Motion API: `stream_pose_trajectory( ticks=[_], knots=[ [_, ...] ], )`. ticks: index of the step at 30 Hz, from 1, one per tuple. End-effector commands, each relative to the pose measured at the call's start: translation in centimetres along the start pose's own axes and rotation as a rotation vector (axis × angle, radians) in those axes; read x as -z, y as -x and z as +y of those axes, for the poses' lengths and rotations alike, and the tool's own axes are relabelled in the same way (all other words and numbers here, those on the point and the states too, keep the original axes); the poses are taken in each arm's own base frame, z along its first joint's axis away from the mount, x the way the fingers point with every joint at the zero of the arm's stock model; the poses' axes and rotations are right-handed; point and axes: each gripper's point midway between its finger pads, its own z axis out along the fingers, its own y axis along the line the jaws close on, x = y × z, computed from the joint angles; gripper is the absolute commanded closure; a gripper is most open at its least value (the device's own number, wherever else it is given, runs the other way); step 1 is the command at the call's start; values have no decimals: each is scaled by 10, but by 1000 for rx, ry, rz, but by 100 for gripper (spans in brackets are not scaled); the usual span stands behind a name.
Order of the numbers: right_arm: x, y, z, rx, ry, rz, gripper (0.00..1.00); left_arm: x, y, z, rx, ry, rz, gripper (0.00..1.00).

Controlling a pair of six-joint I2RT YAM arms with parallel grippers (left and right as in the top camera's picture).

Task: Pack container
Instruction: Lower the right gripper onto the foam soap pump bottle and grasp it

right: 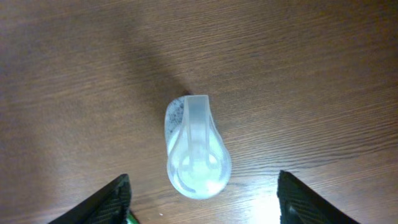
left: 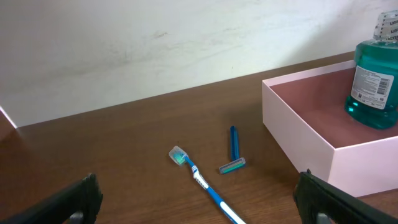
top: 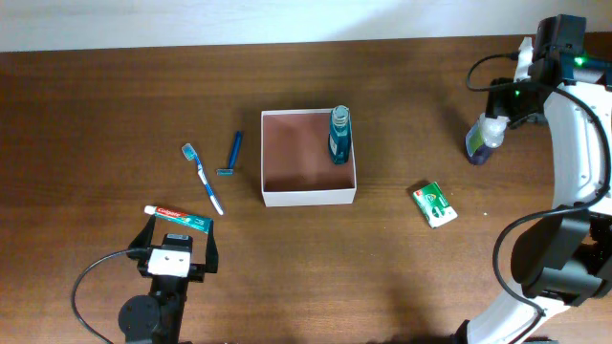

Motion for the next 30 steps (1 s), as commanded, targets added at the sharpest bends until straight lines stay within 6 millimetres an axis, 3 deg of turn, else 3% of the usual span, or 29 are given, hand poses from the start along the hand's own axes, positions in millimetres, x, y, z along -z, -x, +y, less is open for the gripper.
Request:
stream_pose_trajectory(
  ticks=[1, 13, 19, 26, 30],
  knots=[
    [-10, 0, 2, 10, 14, 7, 35, 0, -1, 2, 9, 10, -1, 0],
    [-33, -3, 3, 23, 14, 45, 31, 0, -1, 2, 9, 10, -1, 0],
    [-35, -1, 2, 29, 9, 37, 40, 0, -1, 2, 9, 10, -1, 0],
    [-35, -1, 2, 29, 10, 37, 61, 0, -1, 2, 9, 10, -1, 0],
    [-35, -2, 2, 29, 10, 41, 63, 0, -1, 2, 9, 10, -1, 0]
  ],
)
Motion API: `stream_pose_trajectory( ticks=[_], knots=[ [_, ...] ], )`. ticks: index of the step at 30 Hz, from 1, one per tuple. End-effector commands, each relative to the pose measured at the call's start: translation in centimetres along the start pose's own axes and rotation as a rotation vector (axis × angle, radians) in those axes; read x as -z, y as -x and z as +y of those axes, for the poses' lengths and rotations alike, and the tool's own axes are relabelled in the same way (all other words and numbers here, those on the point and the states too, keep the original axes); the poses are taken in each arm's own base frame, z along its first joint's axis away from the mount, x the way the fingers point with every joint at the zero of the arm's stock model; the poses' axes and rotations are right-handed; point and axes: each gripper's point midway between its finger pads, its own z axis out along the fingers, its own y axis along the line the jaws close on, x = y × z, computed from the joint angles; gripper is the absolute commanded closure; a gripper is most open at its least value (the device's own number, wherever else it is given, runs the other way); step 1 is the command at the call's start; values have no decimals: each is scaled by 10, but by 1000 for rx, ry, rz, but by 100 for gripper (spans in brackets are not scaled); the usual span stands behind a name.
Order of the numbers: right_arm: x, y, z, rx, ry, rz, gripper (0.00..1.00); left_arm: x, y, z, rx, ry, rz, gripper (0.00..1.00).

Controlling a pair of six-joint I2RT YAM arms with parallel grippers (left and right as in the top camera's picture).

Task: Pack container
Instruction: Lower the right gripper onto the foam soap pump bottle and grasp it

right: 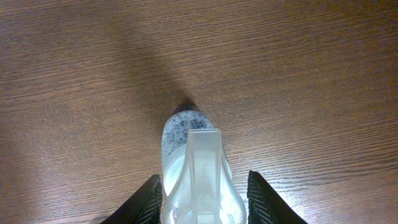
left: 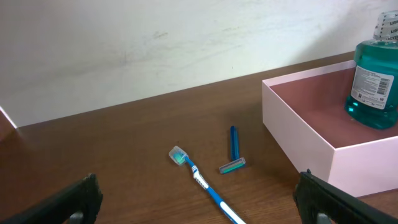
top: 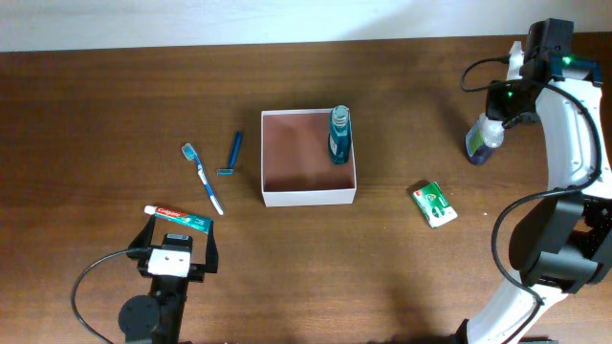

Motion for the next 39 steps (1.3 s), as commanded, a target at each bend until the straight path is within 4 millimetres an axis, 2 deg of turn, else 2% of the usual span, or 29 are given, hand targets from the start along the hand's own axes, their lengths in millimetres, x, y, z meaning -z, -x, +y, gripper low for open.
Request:
stream_pose_trajectory(
  ticks=[1, 4, 9, 12, 15, 18, 30, 35, 39],
  knots=[
    [-4, -3, 0, -3, 5, 13, 63, 0, -1, 2, 9, 10, -1, 0],
    [-4, -3, 0, -3, 6, 13, 66, 0, -1, 2, 9, 10, -1, 0],
    [-4, -3, 0, -3, 6, 16, 65, 0, -1, 2, 9, 10, -1, 0],
    [-4, -3, 0, -3, 6, 16, 42, 0, -1, 2, 9, 10, -1, 0],
    [-4, -4, 0, -3, 6, 16, 37, 0, -1, 2, 9, 10, -1, 0],
    [-4, -4, 0, -11, 6, 16, 36, 0, -1, 2, 9, 10, -1, 0],
    [-4, -5, 1, -29, 10, 21, 55, 0, -1, 2, 9, 10, -1, 0],
    [-4, -6, 1, -29, 10, 24, 57, 0, -1, 2, 9, 10, -1, 0],
    [-4, -5, 2, -29, 10, 24, 67, 0, -1, 2, 9, 10, -1, 0]
  ],
)
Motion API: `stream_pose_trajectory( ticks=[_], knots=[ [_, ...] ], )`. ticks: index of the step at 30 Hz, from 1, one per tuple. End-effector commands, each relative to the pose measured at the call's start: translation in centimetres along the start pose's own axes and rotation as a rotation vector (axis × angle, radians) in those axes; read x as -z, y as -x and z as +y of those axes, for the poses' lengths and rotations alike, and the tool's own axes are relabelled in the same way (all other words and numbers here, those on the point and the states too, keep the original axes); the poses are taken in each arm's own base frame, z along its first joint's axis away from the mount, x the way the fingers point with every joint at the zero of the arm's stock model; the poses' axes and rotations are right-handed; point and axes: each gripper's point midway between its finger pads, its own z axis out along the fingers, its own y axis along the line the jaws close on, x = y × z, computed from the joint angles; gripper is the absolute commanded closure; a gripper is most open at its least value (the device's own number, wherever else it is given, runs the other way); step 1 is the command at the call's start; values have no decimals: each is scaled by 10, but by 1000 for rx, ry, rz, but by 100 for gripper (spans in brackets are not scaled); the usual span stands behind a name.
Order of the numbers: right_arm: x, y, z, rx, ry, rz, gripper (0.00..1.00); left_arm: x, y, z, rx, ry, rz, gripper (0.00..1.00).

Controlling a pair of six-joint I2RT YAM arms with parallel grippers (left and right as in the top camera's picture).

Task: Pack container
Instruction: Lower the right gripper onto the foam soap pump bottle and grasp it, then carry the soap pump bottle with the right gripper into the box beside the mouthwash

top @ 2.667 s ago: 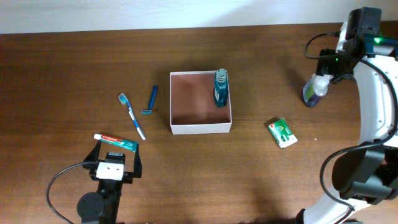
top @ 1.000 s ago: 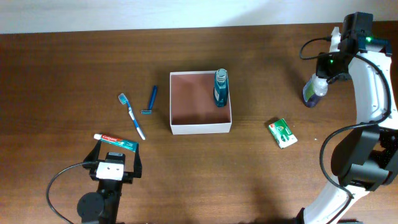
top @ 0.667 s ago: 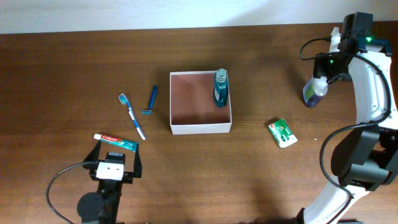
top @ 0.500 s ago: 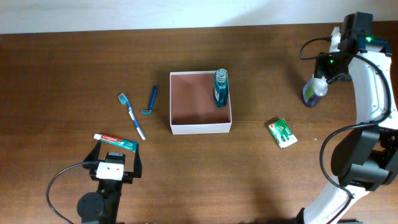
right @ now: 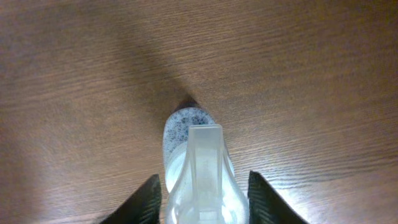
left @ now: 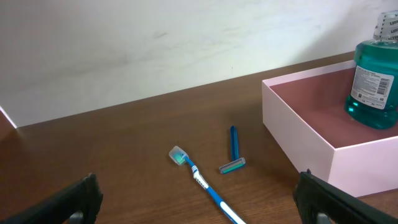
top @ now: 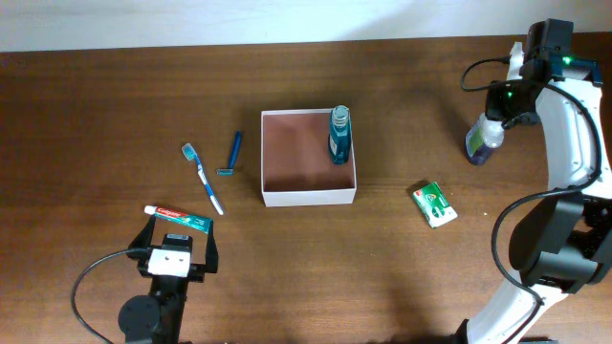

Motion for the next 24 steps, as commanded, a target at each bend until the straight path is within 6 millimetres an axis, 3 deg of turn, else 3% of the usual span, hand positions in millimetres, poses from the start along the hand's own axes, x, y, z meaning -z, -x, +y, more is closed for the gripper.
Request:
stream_pose_trajectory(
  ticks=[1, 12, 15, 18, 24],
  knots=[
    [-4, -3, 1, -8, 6, 16, 69, 0, -1, 2, 9, 10, -1, 0],
    [5, -4, 1, -21, 7, 9, 72, 0, -1, 2, 9, 10, -1, 0],
    [24, 2, 6, -33, 41, -37, 73, 0, -1, 2, 9, 10, -1, 0],
    [59, 12, 16, -31, 104, -115, 73, 0, -1, 2, 9, 10, -1, 0],
    [110, 14, 20, -25, 137, -213, 76, 0, -1, 2, 9, 10, -1, 0]
  ],
)
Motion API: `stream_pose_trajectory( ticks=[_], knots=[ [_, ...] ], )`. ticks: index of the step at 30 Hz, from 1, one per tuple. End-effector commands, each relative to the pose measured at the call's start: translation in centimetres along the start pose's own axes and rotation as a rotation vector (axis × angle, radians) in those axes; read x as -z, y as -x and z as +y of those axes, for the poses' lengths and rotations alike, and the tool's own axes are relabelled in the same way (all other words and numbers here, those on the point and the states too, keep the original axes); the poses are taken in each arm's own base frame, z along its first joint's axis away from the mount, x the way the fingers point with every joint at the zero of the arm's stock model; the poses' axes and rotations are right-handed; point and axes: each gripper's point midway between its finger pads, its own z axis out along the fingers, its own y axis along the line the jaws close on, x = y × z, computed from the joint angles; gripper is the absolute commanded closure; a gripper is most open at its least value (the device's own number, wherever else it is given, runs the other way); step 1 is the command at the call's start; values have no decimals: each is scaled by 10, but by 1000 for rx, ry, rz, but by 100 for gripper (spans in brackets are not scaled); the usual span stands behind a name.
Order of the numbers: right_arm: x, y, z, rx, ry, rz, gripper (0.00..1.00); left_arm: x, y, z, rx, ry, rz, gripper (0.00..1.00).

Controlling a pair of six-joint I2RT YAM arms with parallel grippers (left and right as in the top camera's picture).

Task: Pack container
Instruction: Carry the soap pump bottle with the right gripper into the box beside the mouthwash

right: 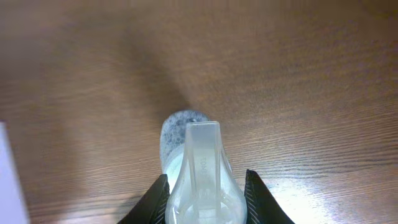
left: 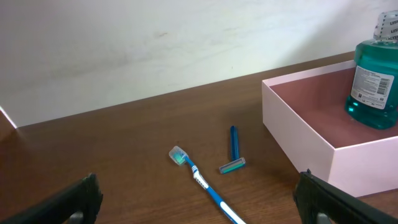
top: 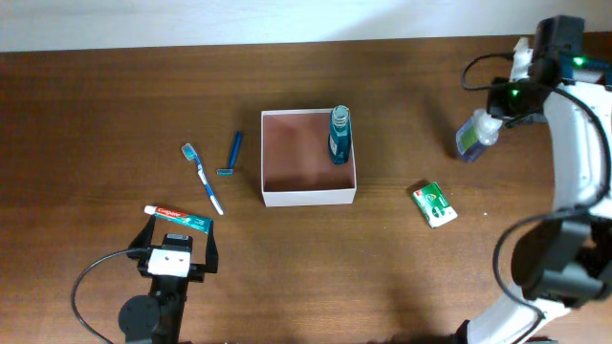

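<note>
A white box (top: 308, 198) with a pink-brown floor stands mid-table, a teal mouthwash bottle (top: 339, 134) upright in its far right corner. My right gripper (right: 202, 199) is shut on the cap of a clear pump bottle (right: 198, 163). That bottle (top: 468, 140) hangs tilted to the right of the box. My left gripper (left: 199, 214) rests open at the near left, nothing between its fingers. Ahead of it lie a blue toothbrush (left: 200, 181) and a blue razor (left: 234, 149).
A toothpaste tube (top: 178, 218) lies just in front of the left gripper. A green soap packet (top: 434, 204) lies right of the box, nearer the front. The box's corner (right: 3, 168) shows at the left edge of the right wrist view.
My right gripper, still shut on the pump bottle, has shifted left toward the box, and the bottle now hangs tilted. The left arm has not moved.
My right gripper stood open above the pump bottle at the far right. Then its fingers were shut around the bottle's cap, the bottle still standing on the table. Now the bottle is held nearer the box. The left gripper stayed open throughout.
</note>
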Motion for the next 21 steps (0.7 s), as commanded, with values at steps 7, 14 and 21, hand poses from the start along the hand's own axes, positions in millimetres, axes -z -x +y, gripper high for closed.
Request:
stream_pose_trajectory(
  ticks=[7, 14, 21],
  knots=[
    [124, 11, 59, 72, 176, -257, 76, 0, -1, 2, 9, 10, 0, 0],
    [166, -16, 121, 117, 278, -275, 76, 0, -1, 2, 9, 10, 0, 0],
    [178, -55, 189, 287, 370, -212, 76, 0, -1, 2, 9, 10, 0, 0]
  ],
)
